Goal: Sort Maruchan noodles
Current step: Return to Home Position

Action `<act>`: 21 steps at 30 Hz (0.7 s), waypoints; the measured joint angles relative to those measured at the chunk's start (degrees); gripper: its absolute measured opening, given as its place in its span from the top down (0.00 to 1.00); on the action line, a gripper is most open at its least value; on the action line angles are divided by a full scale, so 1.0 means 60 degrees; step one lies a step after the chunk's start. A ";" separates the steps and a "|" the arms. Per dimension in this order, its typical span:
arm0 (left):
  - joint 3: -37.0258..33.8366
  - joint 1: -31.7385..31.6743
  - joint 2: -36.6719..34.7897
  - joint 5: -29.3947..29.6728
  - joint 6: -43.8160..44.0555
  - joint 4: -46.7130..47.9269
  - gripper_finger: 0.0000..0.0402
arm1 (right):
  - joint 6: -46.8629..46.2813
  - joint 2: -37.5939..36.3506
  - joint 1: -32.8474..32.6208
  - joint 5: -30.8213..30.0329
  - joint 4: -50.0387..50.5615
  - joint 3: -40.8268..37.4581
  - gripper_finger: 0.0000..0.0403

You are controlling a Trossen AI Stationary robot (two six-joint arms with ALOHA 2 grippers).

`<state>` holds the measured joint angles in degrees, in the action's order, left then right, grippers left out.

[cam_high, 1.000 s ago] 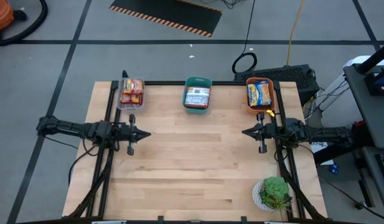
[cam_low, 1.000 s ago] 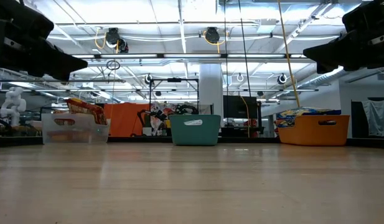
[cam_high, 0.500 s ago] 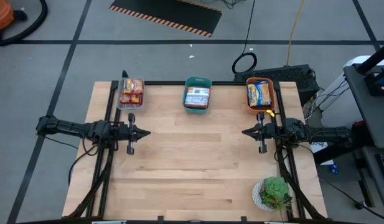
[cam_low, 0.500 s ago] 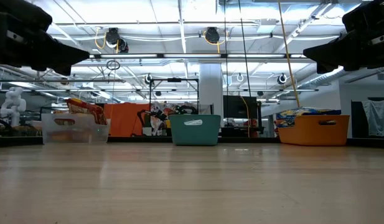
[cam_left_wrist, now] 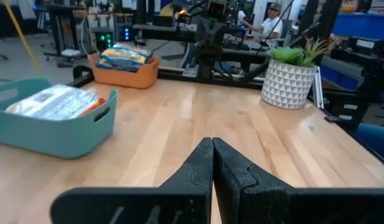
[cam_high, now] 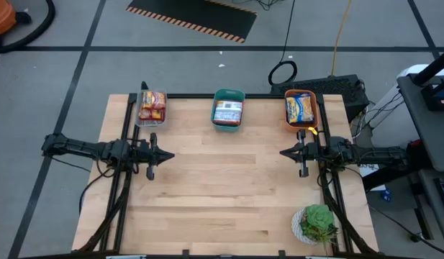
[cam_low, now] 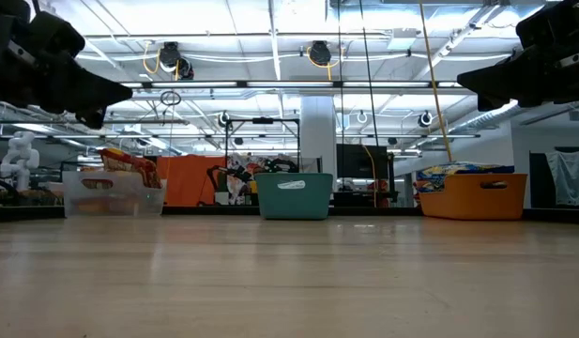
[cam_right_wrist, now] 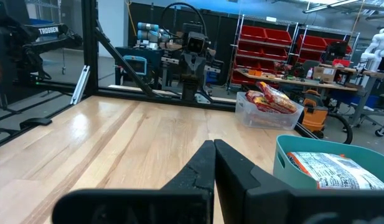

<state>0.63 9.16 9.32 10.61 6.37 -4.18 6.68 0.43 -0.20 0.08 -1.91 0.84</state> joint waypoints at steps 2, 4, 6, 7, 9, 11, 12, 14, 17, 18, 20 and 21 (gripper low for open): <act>-0.0005 0.0001 -0.0001 -0.0013 -0.0331 -0.0261 0.99 | 0.0000 0.0000 0.0001 0.0000 0.0000 0.0004 1.00; -0.0001 0.0022 -0.0019 -0.0014 -0.0610 -0.0715 0.99 | 0.0000 0.0000 0.0002 0.0000 0.0000 0.0001 1.00; -0.0001 0.0115 -0.0095 -0.0021 -0.0843 -0.0786 0.99 | 0.0000 0.0000 0.0003 0.0000 0.0000 0.0000 1.00; -0.0001 0.0184 -0.0166 -0.0021 -0.0944 -0.0747 0.99 | 0.0000 0.0000 -0.0001 0.0000 0.0000 0.0000 1.00; -0.0001 0.0326 -0.0368 0.0020 -0.1047 -0.0563 0.99 | 0.0000 0.0000 0.0002 0.0000 0.0000 0.0000 1.00; -0.0001 0.0456 -0.0609 0.0369 -0.1016 -0.0137 0.99 | 0.0000 0.0000 -0.0001 0.0000 0.0000 0.0000 1.00; -0.0005 0.0520 -0.0740 0.0550 -0.0959 0.0055 0.99 | 0.0000 0.0000 0.0002 0.0000 0.0000 0.0003 1.00; -0.0001 0.0644 -0.1079 0.0762 -0.0872 0.0177 0.99 | 0.0000 0.0000 0.0003 0.0000 0.0000 0.0000 1.00; 0.0002 0.0937 -0.1541 0.0697 -0.1151 0.0188 0.99 | 0.0000 0.0000 -0.0001 0.0000 0.0000 0.0000 1.00; 0.0005 0.1033 -0.1532 0.0710 -0.1296 0.0127 0.99 | 0.0000 0.0001 -0.0001 0.0000 -0.0002 0.0002 1.00; -0.0005 0.1156 -0.1517 0.0726 -0.1570 0.0095 0.99 | 0.0000 0.0005 -0.0001 0.0002 0.0000 0.0002 1.00; -0.0005 0.1178 -0.1523 0.0738 -0.1684 0.0086 0.99 | 0.0000 0.0005 0.0003 0.0000 0.0000 0.0002 1.00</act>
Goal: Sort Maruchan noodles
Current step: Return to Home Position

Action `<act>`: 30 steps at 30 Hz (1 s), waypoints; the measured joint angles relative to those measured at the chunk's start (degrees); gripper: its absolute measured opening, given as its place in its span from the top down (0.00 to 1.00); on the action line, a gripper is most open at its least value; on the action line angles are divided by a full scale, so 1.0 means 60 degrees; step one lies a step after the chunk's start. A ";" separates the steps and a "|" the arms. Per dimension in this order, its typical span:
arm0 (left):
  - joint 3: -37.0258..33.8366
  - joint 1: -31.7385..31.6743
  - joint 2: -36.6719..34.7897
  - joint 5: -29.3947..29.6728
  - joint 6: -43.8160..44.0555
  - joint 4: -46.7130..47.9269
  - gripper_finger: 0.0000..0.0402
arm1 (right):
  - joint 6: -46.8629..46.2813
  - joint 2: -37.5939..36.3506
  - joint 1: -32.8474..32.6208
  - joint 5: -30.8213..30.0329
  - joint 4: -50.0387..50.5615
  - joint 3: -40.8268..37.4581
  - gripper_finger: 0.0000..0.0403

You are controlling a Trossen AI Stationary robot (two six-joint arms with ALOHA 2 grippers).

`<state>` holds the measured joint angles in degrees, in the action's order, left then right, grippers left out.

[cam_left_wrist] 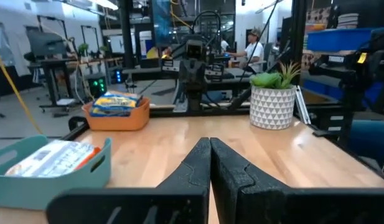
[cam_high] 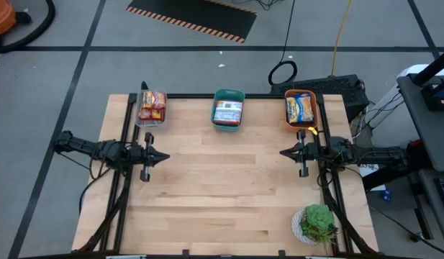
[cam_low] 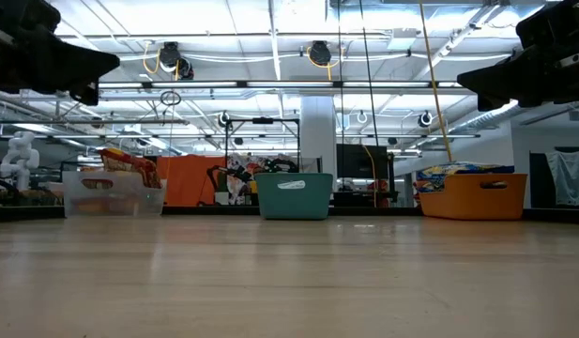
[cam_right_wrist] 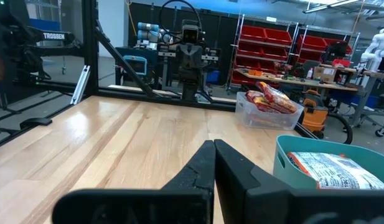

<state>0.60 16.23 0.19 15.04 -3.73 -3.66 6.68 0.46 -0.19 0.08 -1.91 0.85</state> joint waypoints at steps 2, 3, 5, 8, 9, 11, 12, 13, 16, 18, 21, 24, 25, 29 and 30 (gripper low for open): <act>0.0000 -0.0028 0.0004 0.0009 -0.0181 -0.0019 0.99 | 0.0000 0.0000 -0.0002 0.0004 0.0000 0.0001 1.00; -0.0004 -0.0050 0.0004 0.0006 -0.0299 -0.0090 0.99 | 0.0000 0.0002 -0.0004 0.0004 0.0000 -0.0002 1.00; -0.0002 -0.0179 0.0004 0.0006 -0.0526 -0.0307 0.99 | 0.0000 0.0002 -0.0004 0.0004 0.0000 0.0001 1.00; -0.0004 -0.0485 0.0004 0.0009 -0.0760 -0.0488 0.99 | 0.0000 0.0002 -0.0004 0.0004 0.0000 -0.0002 1.00; -0.0002 -0.0612 0.0004 0.0007 -0.0794 -0.0487 0.99 | 0.0000 0.0002 -0.0004 0.0004 0.0000 0.0000 1.00; -0.0002 -0.0862 0.0004 -0.0007 -0.0787 -0.0419 0.99 | 0.0000 0.0002 -0.0004 0.0004 0.0000 -0.0002 1.00; -0.0004 -0.0971 0.0004 -0.0071 -0.0760 -0.0352 0.99 | 0.0000 0.0002 -0.0004 0.0004 0.0000 -0.0001 1.00; -0.0004 -0.1060 0.0004 -0.0204 -0.0687 -0.0286 0.99 | 0.0000 0.0002 -0.0004 0.0004 0.0000 -0.0002 1.00; 0.0000 -0.1212 0.0000 -0.0508 -0.0432 -0.0124 0.99 | 0.0000 0.0002 -0.0004 0.0004 0.0000 -0.0002 1.00; 0.0004 -0.1221 0.0043 -0.0535 -0.0110 0.0165 0.99 | 0.0000 0.0002 -0.0003 0.0004 0.0000 0.0000 1.00; 0.0005 -0.1221 0.0238 -0.0534 0.0230 0.0129 0.99 | 0.0000 0.0000 -0.0004 0.0004 0.0000 -0.0002 1.00; 0.0004 -0.1221 0.0297 -0.0519 0.0197 0.0096 0.99 | 0.0000 -0.0002 -0.0004 0.0004 0.0000 -0.0002 1.00; 0.0004 -0.1221 0.0299 -0.0514 0.0180 0.0098 0.99 | 0.0000 -0.0002 -0.0004 0.0004 0.0000 -0.0002 1.00; 0.0004 -0.1217 0.0295 -0.0504 0.0198 0.0094 0.99 | 0.0000 0.0002 -0.0004 0.0004 0.0000 -0.0002 1.00; 0.0004 -0.1219 0.0295 -0.0504 0.0198 0.0091 0.99 | 0.0000 -0.0001 -0.0003 0.0004 0.0000 -0.0001 1.00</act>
